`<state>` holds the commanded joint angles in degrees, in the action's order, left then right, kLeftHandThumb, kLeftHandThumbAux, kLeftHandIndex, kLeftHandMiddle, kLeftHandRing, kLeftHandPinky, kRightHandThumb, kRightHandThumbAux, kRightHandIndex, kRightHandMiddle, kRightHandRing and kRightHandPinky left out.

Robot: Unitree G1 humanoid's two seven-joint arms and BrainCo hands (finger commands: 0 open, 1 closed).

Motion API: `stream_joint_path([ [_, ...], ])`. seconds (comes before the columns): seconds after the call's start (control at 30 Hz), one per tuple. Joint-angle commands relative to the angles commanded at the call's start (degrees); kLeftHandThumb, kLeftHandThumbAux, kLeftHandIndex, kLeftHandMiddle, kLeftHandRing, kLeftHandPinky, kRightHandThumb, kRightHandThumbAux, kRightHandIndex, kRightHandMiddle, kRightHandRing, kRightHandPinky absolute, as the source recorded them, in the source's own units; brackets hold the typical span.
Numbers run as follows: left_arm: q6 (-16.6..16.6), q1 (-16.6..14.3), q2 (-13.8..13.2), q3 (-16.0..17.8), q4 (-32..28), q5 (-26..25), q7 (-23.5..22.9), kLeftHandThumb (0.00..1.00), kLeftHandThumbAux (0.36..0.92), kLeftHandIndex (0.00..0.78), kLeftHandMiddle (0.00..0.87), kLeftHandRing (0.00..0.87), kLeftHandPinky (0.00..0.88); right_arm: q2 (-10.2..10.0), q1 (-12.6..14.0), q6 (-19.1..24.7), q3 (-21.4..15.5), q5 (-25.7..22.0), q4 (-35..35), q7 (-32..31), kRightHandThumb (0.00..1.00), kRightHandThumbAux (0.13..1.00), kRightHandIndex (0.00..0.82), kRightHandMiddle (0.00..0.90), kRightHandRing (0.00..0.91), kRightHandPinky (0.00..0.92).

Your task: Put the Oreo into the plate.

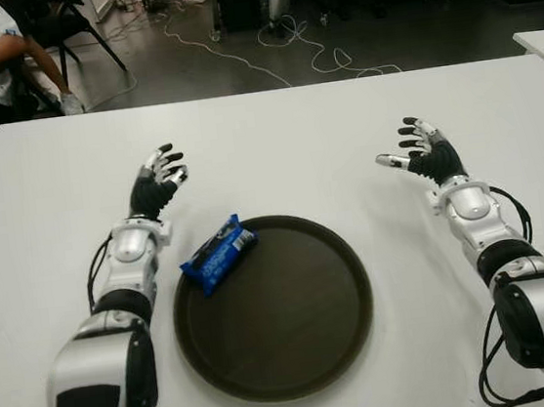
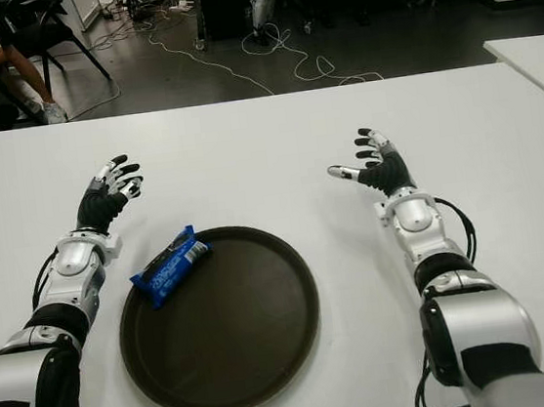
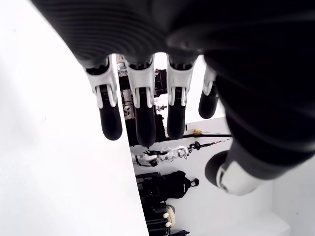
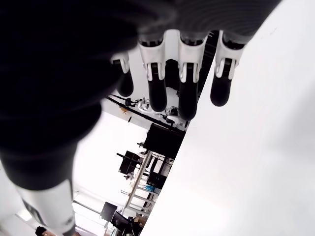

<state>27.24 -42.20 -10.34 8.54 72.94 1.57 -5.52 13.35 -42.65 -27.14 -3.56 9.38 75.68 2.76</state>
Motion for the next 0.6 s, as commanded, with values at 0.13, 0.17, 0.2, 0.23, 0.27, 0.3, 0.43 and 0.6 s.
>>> stream_joint_path([
  [0.13,0.09,0.02,-0.04,-0.13,0.04,0.13,0.16,0.153,0.698,0.132,0.207,0.205,0.228,-0.12,-0.05,0.08,0.07,-0.15,-0.01,-0.23,0.001,0.762,0.135,0.192,0.204,0.220],
  [0.17,0.10,0.02,-0.04,-0.15,0.04,0.14,0.17,0.152,0.698,0.132,0.206,0.204,0.227,-0.12,-0.05,0.10,0.09,-0.14,-0.01,-0.27,0.002,0.759,0.134,0.192,0.204,0.221],
  [0.2,0.11,0.02,-0.05,-0.16,0.04,0.15,0.18,0.150,0.698,0.131,0.206,0.204,0.226,-0.12,-0.06,0.11,0.12,-0.14,-0.01,-0.29,0.004,0.756,0.132,0.191,0.205,0.221],
  [0.23,0.12,0.03,-0.04,-0.16,0.03,0.12,0.17,0.150,0.697,0.131,0.206,0.204,0.225,-0.13,-0.06,0.13,0.21,-0.09,-0.02,-0.34,0.005,0.755,0.131,0.191,0.205,0.222],
  [0.27,0.13,0.03,-0.03,-0.15,0.02,0.09,0.16,0.152,0.699,0.133,0.208,0.206,0.227,-0.14,-0.07,0.13,0.28,-0.06,-0.02,-0.36,0.006,0.752,0.129,0.190,0.204,0.220],
  [0.3,0.12,0.04,-0.02,-0.12,0.01,0.03,0.13,0.153,0.700,0.134,0.209,0.207,0.227,-0.16,-0.06,0.07,0.35,-0.05,-0.04,-0.44,0.006,0.751,0.128,0.190,0.204,0.220],
  [0.43,0.05,0.03,0.01,-0.05,0.00,-0.11,0.07,0.161,0.705,0.138,0.214,0.210,0.229,-0.23,-0.02,-0.21,0.51,-0.07,-0.10,-0.60,0.023,0.739,0.123,0.188,0.206,0.225],
  [0.6,0.16,0.03,0.02,-0.14,0.00,0.01,0.24,0.161,0.702,0.136,0.215,0.206,0.225,-0.36,-0.01,-0.46,0.67,-0.13,-0.18,-0.76,0.021,0.727,0.128,0.193,0.209,0.214],
])
